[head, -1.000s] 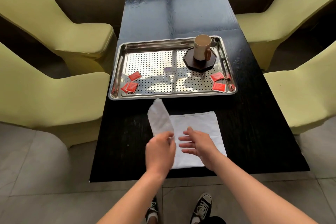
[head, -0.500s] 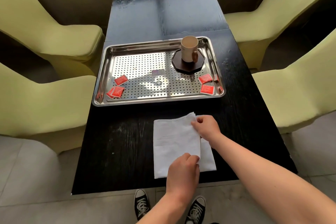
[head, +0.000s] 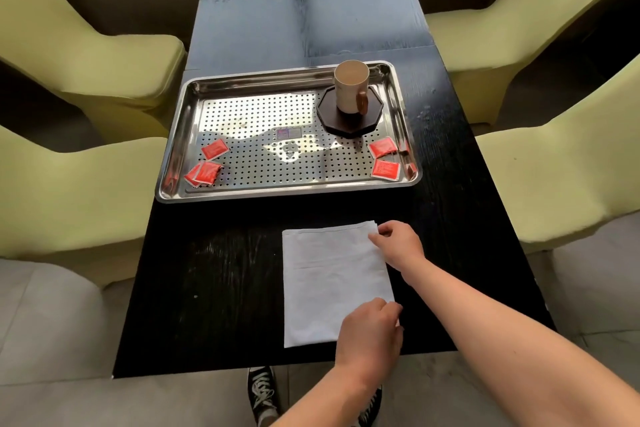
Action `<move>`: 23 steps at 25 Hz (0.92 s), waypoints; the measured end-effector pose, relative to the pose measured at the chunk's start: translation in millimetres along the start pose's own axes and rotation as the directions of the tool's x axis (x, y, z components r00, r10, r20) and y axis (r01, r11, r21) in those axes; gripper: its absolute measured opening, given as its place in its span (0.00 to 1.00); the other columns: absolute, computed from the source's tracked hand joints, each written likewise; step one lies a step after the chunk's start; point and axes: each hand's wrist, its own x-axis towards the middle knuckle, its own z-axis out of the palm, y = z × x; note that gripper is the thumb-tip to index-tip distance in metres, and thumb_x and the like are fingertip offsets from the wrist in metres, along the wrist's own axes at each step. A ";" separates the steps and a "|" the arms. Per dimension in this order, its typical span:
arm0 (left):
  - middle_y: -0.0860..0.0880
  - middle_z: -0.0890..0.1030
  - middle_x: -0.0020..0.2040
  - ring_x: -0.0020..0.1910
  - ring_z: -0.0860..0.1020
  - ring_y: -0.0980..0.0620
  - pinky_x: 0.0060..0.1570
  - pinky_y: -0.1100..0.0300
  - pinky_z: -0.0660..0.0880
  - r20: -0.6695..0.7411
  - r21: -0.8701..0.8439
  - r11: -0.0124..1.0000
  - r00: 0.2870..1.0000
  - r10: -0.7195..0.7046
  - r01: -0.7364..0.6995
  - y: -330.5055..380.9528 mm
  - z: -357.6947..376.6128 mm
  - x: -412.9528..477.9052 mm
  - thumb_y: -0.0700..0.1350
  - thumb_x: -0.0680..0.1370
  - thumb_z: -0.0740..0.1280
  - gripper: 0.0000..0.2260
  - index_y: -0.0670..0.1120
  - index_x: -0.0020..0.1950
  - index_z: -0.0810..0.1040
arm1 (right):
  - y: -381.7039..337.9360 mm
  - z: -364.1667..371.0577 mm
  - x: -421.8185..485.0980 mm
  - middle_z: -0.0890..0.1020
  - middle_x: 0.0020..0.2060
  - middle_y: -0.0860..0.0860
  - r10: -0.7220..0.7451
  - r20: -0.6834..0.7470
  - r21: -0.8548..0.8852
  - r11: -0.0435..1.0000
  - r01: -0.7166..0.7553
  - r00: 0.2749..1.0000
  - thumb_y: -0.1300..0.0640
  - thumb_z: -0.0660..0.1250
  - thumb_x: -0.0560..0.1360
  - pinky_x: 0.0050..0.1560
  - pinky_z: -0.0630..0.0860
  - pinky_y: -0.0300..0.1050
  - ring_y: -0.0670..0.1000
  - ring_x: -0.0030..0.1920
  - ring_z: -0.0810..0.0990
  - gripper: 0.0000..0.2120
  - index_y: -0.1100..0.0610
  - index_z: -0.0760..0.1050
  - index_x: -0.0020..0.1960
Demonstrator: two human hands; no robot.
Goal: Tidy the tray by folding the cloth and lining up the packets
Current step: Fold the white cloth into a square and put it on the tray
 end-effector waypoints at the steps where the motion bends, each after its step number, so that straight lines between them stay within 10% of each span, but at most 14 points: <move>1: 0.50 0.81 0.54 0.53 0.78 0.48 0.49 0.52 0.76 -0.014 -0.021 1.000 1.000 -0.012 0.012 -5.0 0.7 -4.3 0.48 0.79 0.61 0.14 0.49 0.62 0.78 | 3.1 -0.6 -2.6 0.82 0.41 0.46 0.003 0.002 0.004 1.000 -0.003 1.000 0.50 0.71 0.76 0.52 0.79 0.51 0.51 0.48 0.81 0.11 0.55 0.80 0.55; 5: 0.57 0.76 0.55 0.56 0.74 0.57 0.49 0.63 0.73 -0.182 -0.084 0.965 0.948 -0.260 0.249 -48.6 -12.1 -29.6 0.51 0.78 0.64 0.13 0.54 0.63 0.78 | 29.7 -10.7 -27.1 0.82 0.53 0.48 0.048 -0.030 0.043 0.998 -0.047 0.998 0.51 0.70 0.77 0.57 0.80 0.52 0.51 0.54 0.81 0.18 0.54 0.77 0.65; 11: 0.46 0.76 0.61 0.60 0.74 0.47 0.54 0.52 0.74 -0.153 -0.361 0.638 0.632 -0.760 0.680 -114.2 -33.4 -54.1 0.51 0.77 0.69 0.25 0.46 0.72 0.70 | 72.4 -12.0 -83.0 0.84 0.50 0.48 0.120 -0.043 -0.074 0.990 -0.123 0.992 0.49 0.69 0.77 0.54 0.80 0.52 0.52 0.49 0.82 0.12 0.52 0.81 0.58; 16: 0.50 0.80 0.52 0.53 0.79 0.47 0.50 0.54 0.73 0.107 -0.461 0.543 0.651 -0.752 0.702 -126.5 -21.1 -49.5 0.55 0.77 0.69 0.25 0.46 0.70 0.71 | 76.8 -2.6 -106.8 0.84 0.50 0.49 0.180 -0.001 -0.198 0.964 -0.176 0.984 0.46 0.67 0.78 0.53 0.80 0.51 0.52 0.50 0.81 0.14 0.52 0.79 0.58; 23: 0.44 0.84 0.40 0.41 0.82 0.46 0.46 0.45 0.83 0.188 -0.685 0.353 0.623 -0.759 0.637 -143.6 -22.5 -41.4 0.43 0.76 0.71 0.05 0.42 0.44 0.81 | 71.6 7.4 -113.5 0.83 0.44 0.51 0.225 0.029 0.019 0.974 -0.226 0.974 0.53 0.72 0.75 0.51 0.82 0.53 0.54 0.46 0.84 0.11 0.54 0.77 0.55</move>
